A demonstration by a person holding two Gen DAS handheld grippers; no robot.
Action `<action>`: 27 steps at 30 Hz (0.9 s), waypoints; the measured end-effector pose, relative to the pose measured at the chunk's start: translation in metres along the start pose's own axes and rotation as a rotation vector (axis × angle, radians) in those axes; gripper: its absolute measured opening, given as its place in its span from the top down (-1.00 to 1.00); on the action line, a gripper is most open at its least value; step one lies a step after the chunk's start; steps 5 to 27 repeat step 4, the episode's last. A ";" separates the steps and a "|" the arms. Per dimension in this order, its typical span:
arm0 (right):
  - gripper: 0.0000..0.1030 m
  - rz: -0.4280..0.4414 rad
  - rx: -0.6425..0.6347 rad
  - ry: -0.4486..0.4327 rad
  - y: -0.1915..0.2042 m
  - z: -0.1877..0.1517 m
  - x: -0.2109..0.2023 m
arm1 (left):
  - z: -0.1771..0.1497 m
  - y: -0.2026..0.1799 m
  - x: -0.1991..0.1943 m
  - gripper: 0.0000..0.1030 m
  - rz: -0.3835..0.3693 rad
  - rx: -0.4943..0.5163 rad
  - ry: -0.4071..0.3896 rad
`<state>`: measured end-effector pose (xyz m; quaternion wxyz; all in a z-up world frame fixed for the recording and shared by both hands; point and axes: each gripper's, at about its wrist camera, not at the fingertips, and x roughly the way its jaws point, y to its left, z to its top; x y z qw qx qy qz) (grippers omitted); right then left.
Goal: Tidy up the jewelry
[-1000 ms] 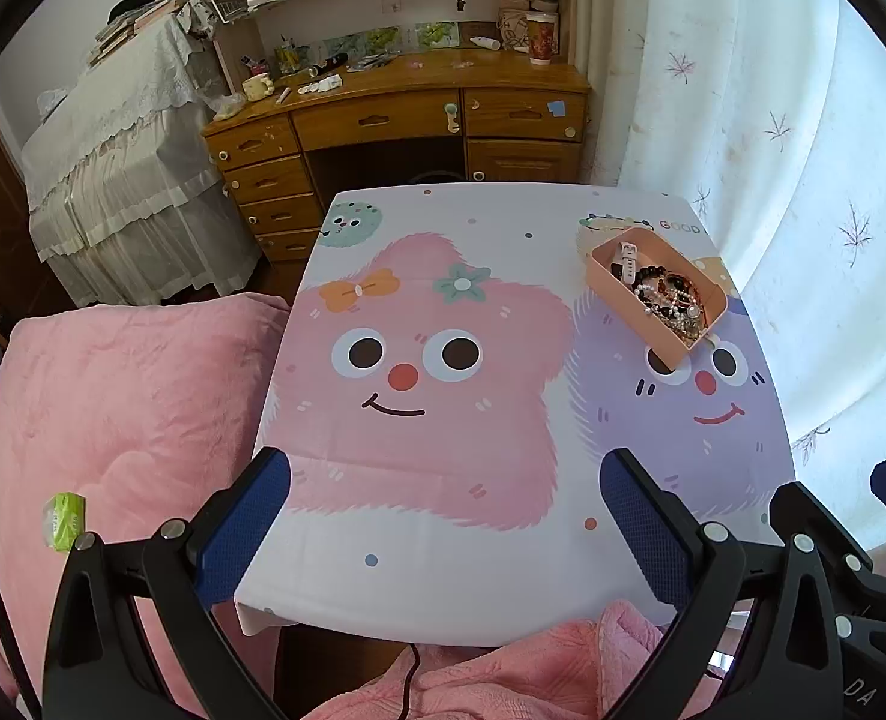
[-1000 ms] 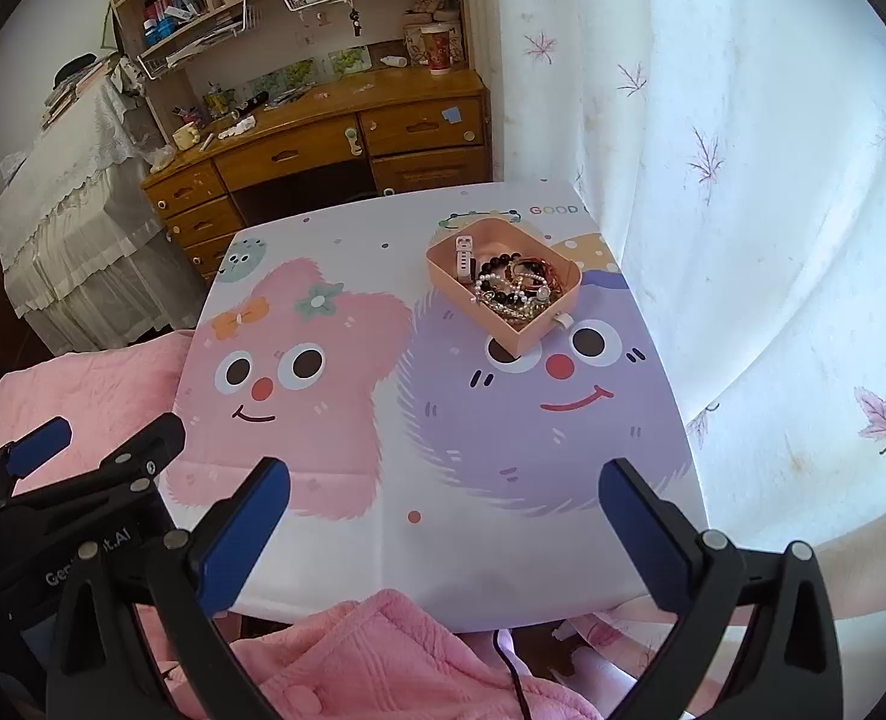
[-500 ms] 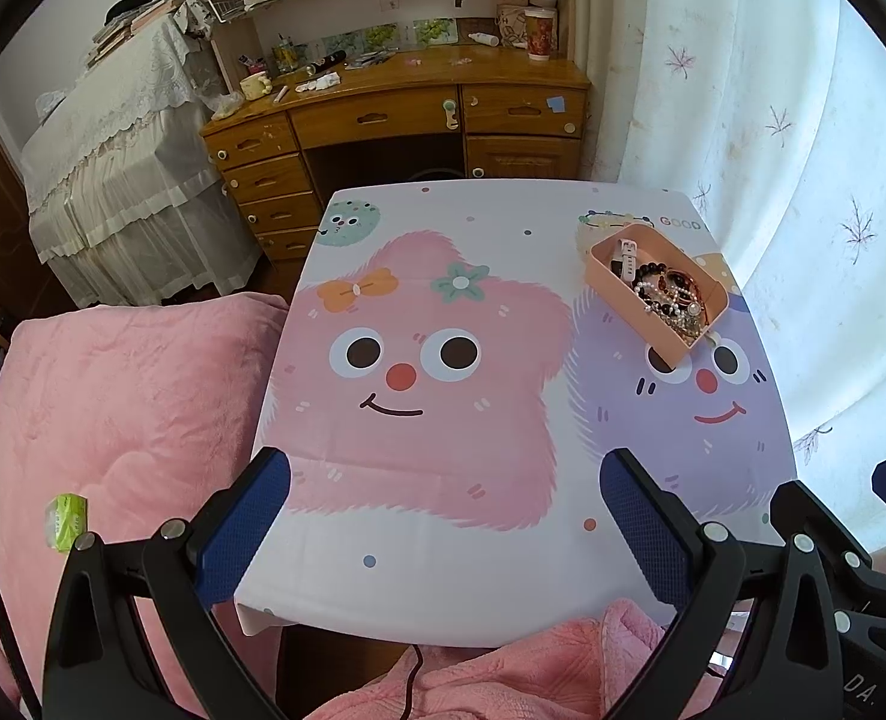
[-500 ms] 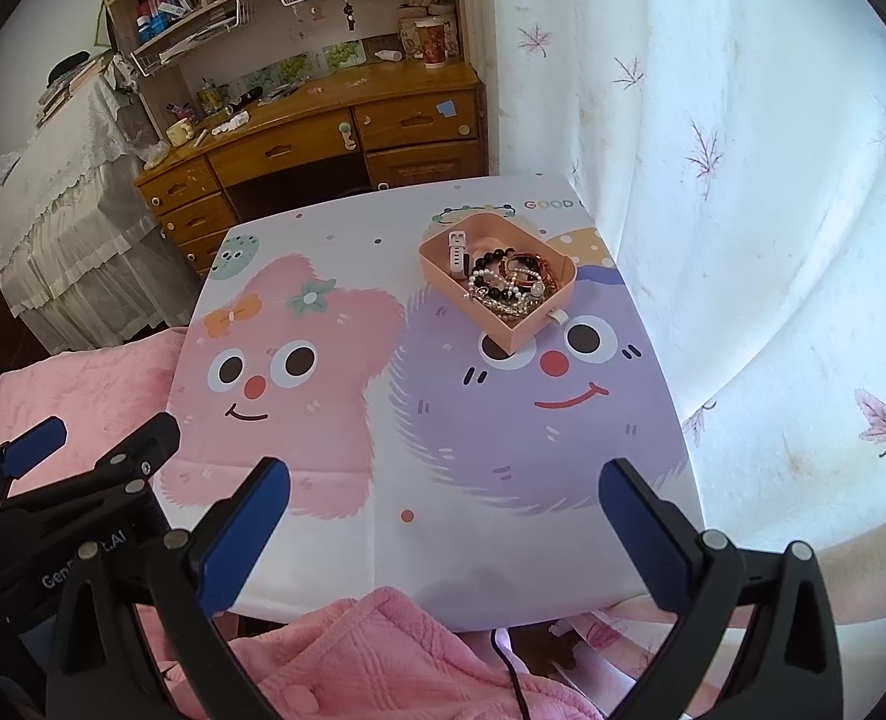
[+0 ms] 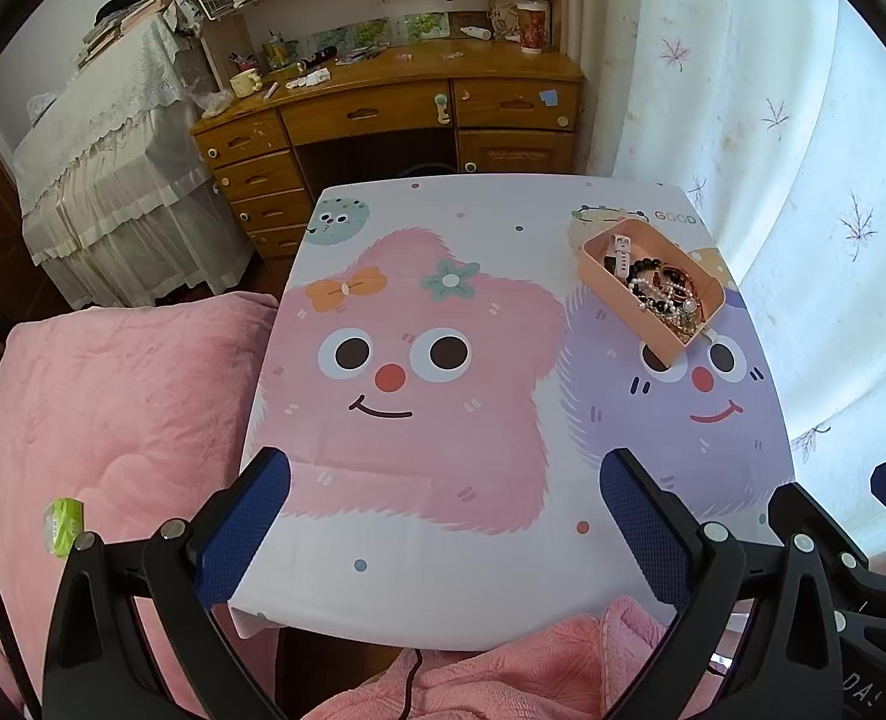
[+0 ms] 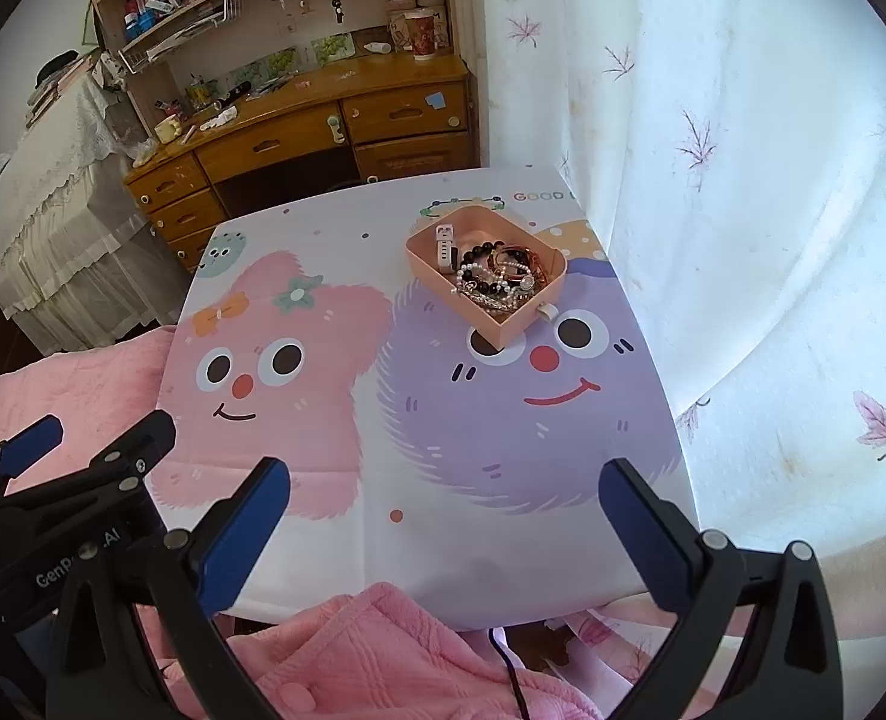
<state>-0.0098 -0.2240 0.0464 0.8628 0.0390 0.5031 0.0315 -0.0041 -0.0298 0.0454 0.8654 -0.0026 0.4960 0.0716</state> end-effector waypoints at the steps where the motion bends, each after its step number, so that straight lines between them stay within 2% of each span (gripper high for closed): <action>1: -1.00 0.001 0.000 0.001 0.000 0.000 0.000 | 0.001 0.000 0.001 -0.98 0.000 0.000 0.001; 27: -1.00 0.006 0.003 0.010 -0.001 0.002 0.004 | 0.001 0.000 0.002 -0.98 0.001 0.001 0.001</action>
